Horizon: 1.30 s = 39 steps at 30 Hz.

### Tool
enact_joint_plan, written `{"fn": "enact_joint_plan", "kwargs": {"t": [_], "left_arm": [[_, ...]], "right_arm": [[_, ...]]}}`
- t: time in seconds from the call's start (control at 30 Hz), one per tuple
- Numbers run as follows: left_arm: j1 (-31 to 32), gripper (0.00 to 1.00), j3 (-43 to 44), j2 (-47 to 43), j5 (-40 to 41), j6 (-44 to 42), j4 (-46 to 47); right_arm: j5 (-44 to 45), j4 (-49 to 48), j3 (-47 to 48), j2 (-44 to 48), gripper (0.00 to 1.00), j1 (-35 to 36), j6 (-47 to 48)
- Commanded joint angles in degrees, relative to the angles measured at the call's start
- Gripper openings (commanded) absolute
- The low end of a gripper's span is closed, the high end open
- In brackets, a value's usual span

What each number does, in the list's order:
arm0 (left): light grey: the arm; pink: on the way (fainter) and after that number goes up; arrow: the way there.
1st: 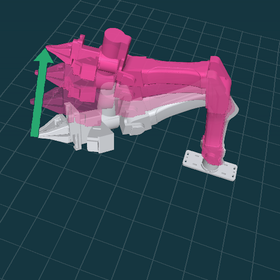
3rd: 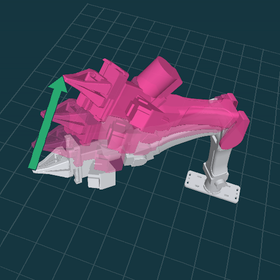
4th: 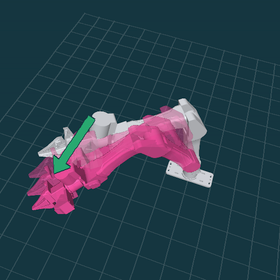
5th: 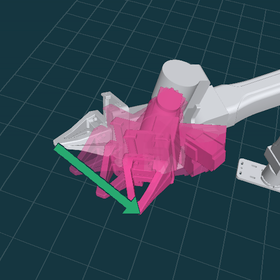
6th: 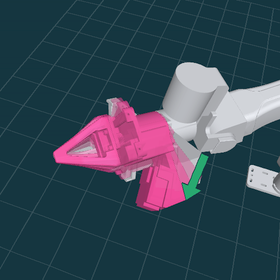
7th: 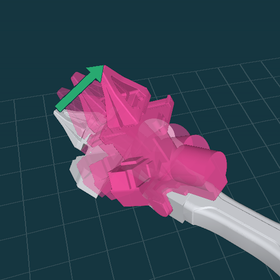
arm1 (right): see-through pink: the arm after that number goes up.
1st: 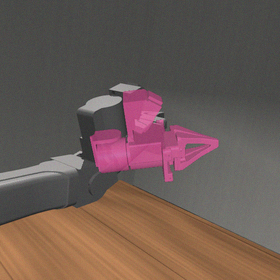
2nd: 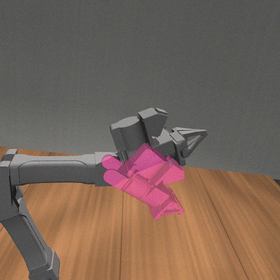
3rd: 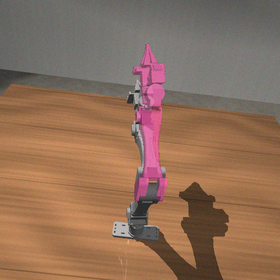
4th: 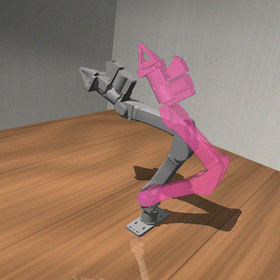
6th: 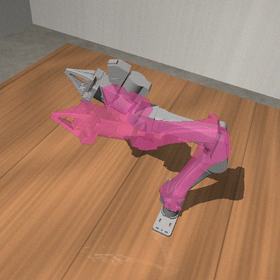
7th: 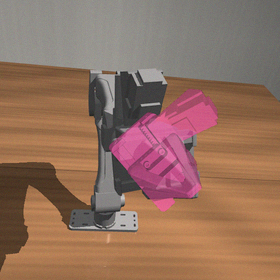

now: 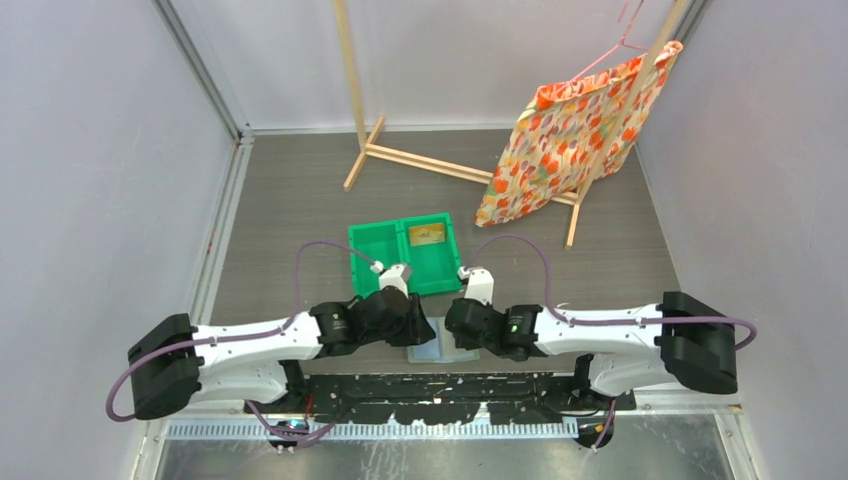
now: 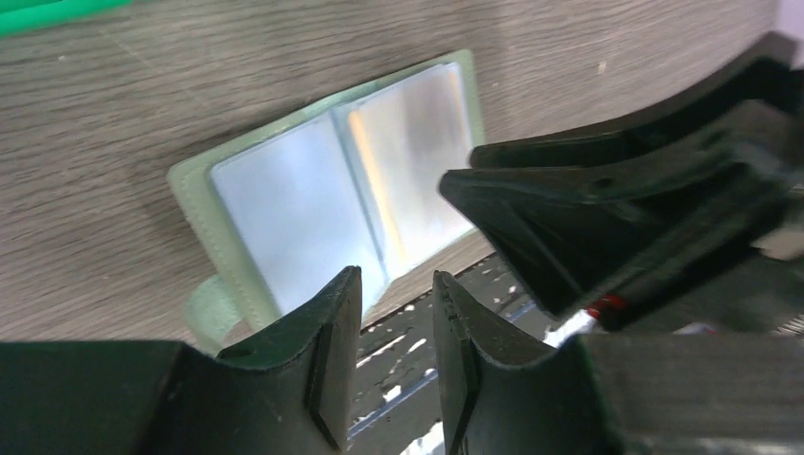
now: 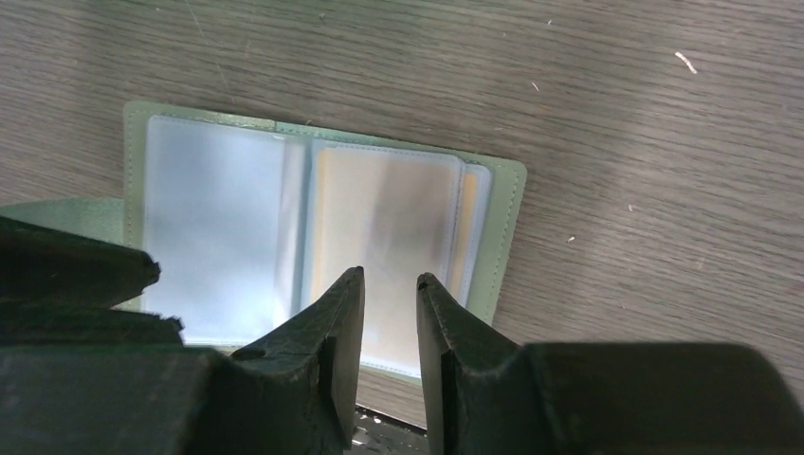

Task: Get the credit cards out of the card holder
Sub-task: Remove the credit card from the card holder.

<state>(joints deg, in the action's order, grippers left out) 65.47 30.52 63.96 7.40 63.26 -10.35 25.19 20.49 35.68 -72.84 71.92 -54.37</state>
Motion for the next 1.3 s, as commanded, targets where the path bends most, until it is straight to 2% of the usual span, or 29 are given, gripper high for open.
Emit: {"fn": "enact_joint_plan", "kwargs": {"t": [0.0, 0.23, 0.4, 0.87, 1.1, 1.27], "left_arm": [[0.02, 0.35, 0.03, -2.72, -0.77, 1.29, 6.45], [-0.04, 0.33, -1.62, 4.16, -1.77, 2.45, 10.78], [-0.93, 0.28, -5.73, 7.33, -1.68, 4.35, 16.34], [-1.19, 0.25, -7.94, 15.28, -4.08, 5.90, 21.24], [-1.14, 0.24, -7.50, 15.85, -3.99, 5.58, 21.17], [-1.18, 0.24, -7.50, 15.39, -3.80, 5.31, 20.52]], "right_arm": [[0.04, -2.00, 0.88, -0.14, 0.32, -0.99, 0.10], [-7.31, -11.50, -7.59, 5.45, 0.33, -6.83, -1.47], [-9.06, -12.48, -8.86, 7.47, 0.33, -6.87, -2.01], [-13.16, -20.26, -12.02, 5.58, 0.30, -6.85, -4.89], [-13.67, -22.92, -12.83, 10.98, 0.29, -6.82, -6.05], [-16.76, -26.43, -13.44, 11.06, 0.29, -6.82, -6.79]]}}
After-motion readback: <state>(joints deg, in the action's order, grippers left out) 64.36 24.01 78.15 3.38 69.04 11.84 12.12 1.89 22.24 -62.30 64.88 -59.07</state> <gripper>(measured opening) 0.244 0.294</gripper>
